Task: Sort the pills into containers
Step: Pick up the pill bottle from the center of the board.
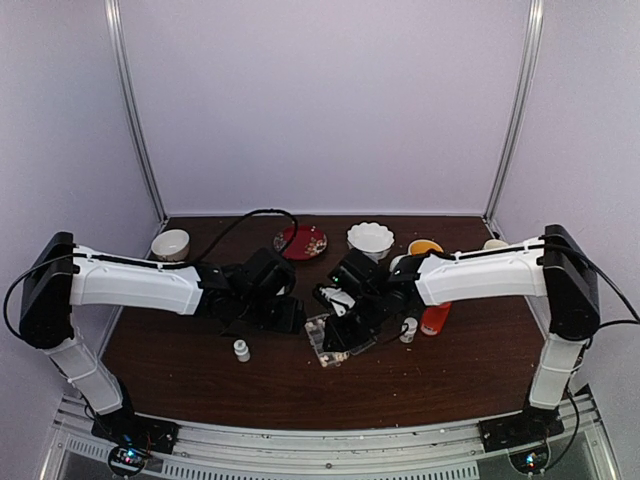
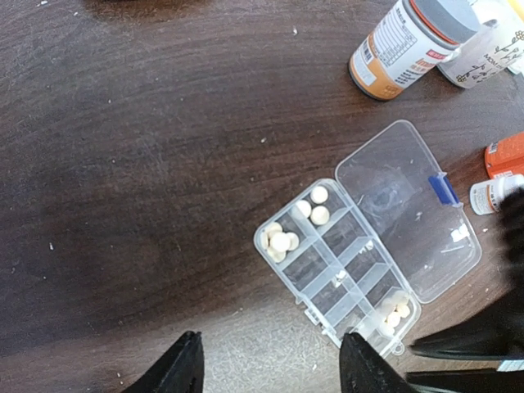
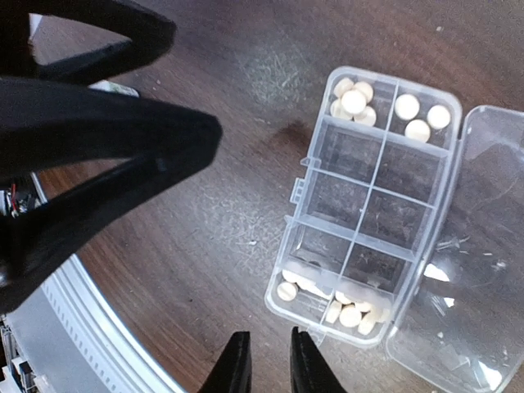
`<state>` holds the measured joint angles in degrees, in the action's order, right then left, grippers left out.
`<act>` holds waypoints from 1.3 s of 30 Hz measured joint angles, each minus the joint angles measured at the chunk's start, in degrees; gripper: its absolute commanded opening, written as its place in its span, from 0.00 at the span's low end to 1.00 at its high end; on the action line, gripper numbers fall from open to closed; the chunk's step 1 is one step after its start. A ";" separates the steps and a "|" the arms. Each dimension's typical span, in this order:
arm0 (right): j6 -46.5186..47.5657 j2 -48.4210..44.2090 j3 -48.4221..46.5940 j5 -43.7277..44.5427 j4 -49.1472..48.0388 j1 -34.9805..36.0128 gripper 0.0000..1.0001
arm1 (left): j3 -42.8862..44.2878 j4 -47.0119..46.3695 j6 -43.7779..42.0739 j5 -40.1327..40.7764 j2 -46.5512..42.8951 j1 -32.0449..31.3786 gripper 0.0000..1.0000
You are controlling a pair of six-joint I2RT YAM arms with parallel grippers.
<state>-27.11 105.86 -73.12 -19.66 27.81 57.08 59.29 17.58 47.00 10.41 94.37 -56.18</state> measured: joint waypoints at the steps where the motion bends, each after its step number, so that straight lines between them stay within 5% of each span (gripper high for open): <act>1: 0.17 -1.18 0.15 0.37 0.24 -0.11 0.20 | -0.09 0.04 -0.15 0.00 -0.11 0.00 0.60; 7: 2.03 -17.35 2.34 6.08 4.79 -3.13 0.40 | -0.90 0.07 -2.71 0.22 -2.27 0.00 0.59; 12: 4.00 -29.68 4.44 13.05 10.14 -9.27 0.97 | -0.90 -0.11 -4.81 0.59 -3.98 0.00 0.59; 13: 4.63 -31.19 4.85 14.05 11.41 -10.62 0.99 | -0.90 -0.26 -5.18 0.68 -4.07 -0.02 0.59; 25: 9.31 -34.75 12.37 21.75 20.46 -17.94 1.00 | -0.90 -0.90 -8.26 1.66 -5.16 -0.66 0.60; 34: 8.00 -28.00 12.68 26.12 19.52 -19.87 1.00 | -0.76 0.24 -8.59 2.49 -5.60 -0.68 0.60; 39: 7.78 -23.96 12.68 26.05 17.20 -21.66 0.85 | -0.76 0.52 -8.55 2.58 -5.60 -0.87 0.60</act>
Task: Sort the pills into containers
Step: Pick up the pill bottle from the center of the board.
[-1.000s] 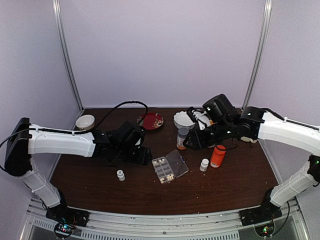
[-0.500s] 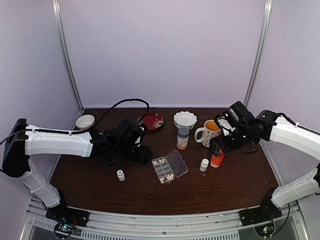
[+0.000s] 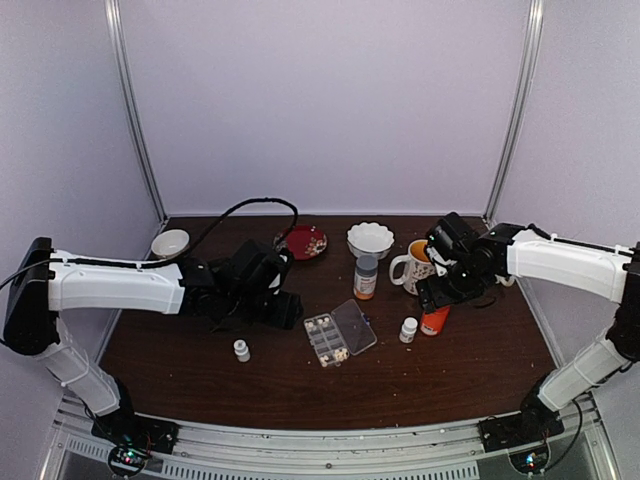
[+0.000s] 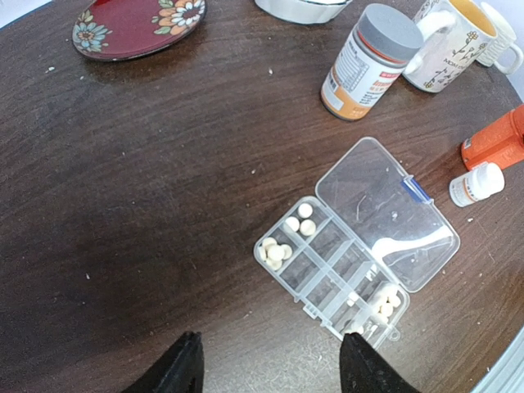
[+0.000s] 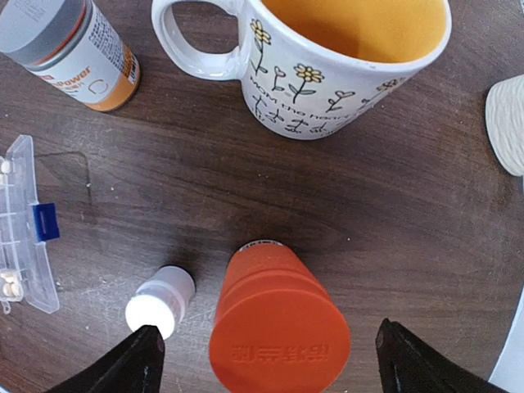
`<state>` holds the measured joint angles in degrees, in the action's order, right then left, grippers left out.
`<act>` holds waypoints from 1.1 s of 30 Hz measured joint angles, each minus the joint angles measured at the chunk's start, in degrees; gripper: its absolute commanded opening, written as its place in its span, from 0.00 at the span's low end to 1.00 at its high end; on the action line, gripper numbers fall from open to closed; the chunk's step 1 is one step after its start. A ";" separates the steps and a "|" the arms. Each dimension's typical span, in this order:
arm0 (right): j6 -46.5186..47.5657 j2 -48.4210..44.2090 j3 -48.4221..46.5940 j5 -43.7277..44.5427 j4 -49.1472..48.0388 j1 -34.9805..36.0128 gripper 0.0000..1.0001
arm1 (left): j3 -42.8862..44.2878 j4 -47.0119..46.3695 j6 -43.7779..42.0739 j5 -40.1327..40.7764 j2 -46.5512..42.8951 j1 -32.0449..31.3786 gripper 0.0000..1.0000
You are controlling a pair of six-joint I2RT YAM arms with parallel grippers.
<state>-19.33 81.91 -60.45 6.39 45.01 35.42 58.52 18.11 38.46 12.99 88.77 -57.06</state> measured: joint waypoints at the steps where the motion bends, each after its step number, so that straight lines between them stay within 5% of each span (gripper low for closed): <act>1: -0.02 0.35 0.00 0.02 -0.20 -0.24 0.82 | 0.00 -0.02 0.00 0.00 0.00 -0.04 0.60; 9: -0.02 3.39 -0.02 0.02 -2.23 -1.29 0.72 | 0.00 0.00 0.02 0.11 0.00 -0.04 0.60; 14: 0.28 5.70 -0.02 -0.28 -2.84 -1.29 0.49 | 0.00 0.00 0.02 0.13 0.00 -0.04 0.60; 18: 0.90 5.20 -0.61 0.07 -2.12 -1.31 0.42 | 0.00 0.02 0.02 0.57 0.00 -0.11 0.60; 33: 5.22 -6.93 -11.93 -2.91 -1.60 4.17 0.31 | -2.97 -0.31 0.00 5.68 -8.55 -0.44 0.59</act>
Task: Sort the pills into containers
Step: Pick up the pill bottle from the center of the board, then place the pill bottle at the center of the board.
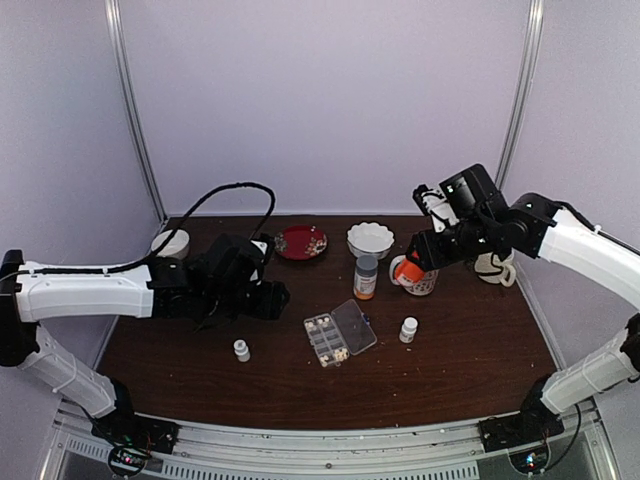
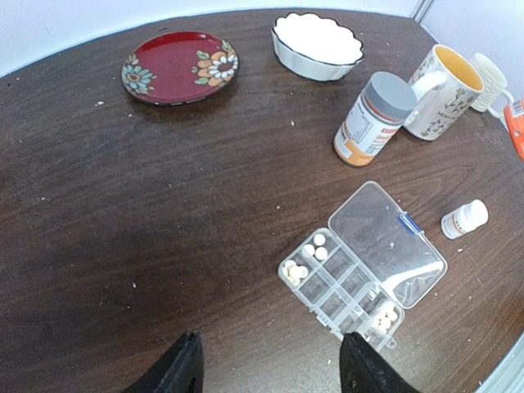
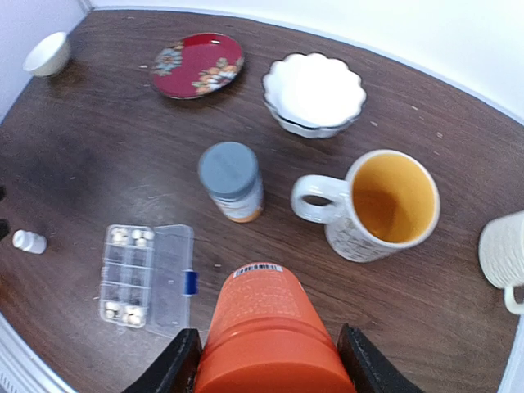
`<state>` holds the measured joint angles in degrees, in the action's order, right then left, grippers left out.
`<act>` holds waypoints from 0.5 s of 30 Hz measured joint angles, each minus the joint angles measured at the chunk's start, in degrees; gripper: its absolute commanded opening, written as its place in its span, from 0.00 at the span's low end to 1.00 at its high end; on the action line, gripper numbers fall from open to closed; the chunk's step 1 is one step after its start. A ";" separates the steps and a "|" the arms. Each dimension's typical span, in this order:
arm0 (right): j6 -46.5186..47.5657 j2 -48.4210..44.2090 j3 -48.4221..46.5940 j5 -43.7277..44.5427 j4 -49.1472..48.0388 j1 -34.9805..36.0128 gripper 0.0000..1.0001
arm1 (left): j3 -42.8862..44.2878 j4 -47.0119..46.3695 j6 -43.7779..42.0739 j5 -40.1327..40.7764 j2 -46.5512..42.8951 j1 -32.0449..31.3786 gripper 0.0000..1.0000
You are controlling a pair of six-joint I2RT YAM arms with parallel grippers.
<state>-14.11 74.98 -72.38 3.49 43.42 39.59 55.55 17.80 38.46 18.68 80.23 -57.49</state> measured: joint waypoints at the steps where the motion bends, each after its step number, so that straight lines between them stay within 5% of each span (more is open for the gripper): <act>1: 0.31 0.42 -0.72 -0.83 -0.70 1.42 0.31 | -0.48 0.00 0.04 0.66 -0.76 0.00 0.60; 15: 3.93 28.22 -24.70 -4.46 -8.61 20.15 0.29 | -10.05 4.17 6.27 13.16 -18.62 0.07 0.68</act>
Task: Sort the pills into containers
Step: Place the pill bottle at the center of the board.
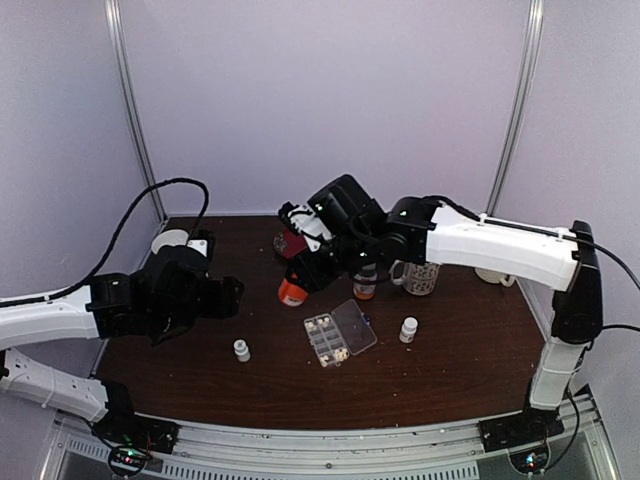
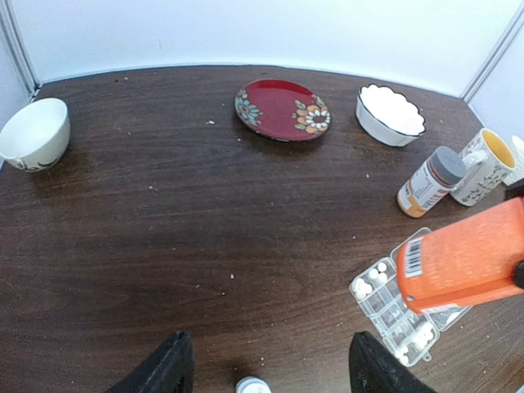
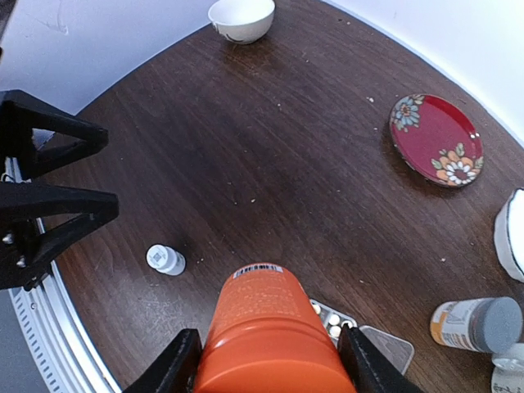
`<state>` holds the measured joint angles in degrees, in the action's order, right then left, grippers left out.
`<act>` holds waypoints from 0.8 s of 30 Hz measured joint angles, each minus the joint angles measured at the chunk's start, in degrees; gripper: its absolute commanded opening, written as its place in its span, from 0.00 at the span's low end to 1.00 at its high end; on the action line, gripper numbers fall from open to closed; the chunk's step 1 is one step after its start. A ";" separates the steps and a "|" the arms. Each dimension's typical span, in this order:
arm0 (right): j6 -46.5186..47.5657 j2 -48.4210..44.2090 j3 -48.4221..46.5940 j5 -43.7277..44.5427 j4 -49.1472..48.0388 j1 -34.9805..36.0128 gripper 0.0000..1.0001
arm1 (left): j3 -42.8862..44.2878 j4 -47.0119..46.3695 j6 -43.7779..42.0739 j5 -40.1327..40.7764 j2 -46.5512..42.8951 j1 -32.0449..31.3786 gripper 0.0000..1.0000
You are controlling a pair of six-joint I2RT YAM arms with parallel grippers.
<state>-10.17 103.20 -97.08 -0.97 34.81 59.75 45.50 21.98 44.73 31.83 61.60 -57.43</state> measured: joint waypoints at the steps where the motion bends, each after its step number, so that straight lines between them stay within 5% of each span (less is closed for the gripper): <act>1: 0.00 2.75 -2.10 -0.26 -0.17 0.31 0.29 | -0.90 0.81 0.42 0.59 -1.70 0.11 0.69; 18: -0.02 26.93 -23.34 9.05 3.13 0.50 0.39 | -8.24 8.20 2.16 0.55 -9.77 1.62 0.76; 20: 0.00 28.02 -24.04 10.03 3.26 0.50 0.50 | -8.22 8.44 2.19 -0.09 -8.90 1.97 0.76; 23: 0.26 29.31 -24.74 10.78 3.72 0.50 0.96 | -8.24 8.81 2.34 -1.44 -7.21 2.12 0.76; 24: 0.35 29.73 -24.94 10.95 3.80 0.50 0.99 | -8.24 8.87 2.43 -2.19 -6.58 2.12 0.76</act>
<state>-9.82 132.92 -122.02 9.98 38.61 60.25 37.26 30.85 47.16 29.65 55.02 -55.31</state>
